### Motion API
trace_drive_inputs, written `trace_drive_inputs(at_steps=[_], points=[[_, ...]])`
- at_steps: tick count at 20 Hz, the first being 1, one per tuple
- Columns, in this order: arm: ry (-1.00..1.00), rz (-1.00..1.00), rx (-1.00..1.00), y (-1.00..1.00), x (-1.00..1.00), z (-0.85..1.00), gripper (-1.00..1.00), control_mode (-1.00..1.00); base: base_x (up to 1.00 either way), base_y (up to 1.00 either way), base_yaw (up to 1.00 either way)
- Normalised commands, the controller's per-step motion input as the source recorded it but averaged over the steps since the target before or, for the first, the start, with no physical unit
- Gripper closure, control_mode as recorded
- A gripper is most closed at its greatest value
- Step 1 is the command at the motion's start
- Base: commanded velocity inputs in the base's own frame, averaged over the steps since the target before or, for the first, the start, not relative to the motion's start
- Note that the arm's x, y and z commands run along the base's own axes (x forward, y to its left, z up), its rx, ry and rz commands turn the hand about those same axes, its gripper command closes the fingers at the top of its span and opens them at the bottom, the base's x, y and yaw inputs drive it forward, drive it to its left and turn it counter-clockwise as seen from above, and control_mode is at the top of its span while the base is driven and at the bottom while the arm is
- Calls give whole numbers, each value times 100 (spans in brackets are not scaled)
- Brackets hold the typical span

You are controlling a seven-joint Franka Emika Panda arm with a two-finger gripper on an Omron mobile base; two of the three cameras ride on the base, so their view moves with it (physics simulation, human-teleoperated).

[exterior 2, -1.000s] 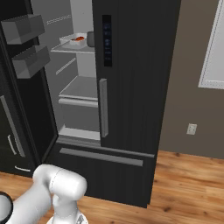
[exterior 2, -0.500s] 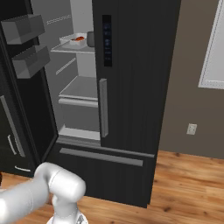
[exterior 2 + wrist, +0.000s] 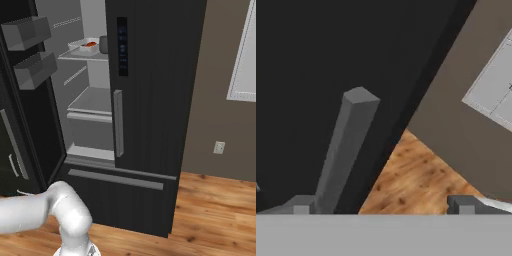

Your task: Place the tupperware on the top shelf of the fridge. Make space for the tupperware among the existing items by rearranging them on the shelves if needed. Close the fridge door when finished.

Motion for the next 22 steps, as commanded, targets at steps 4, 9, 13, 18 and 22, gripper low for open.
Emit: trace_drive_inputs(at_steps=[4,9,13,18,22], points=[[7,5,-19,0,6,-94,-100,-100,0,0,0],[10,34,-5,0,0,-83,-100,-100,0,0,0],[20,59,0,-1,0,-49,-100,-100,0,0,0],[29,73,0,-16,0,-61,-100,-100,0,0,0],[36,51,-7,-11,36,-54,-100,-100,0,0,0]])
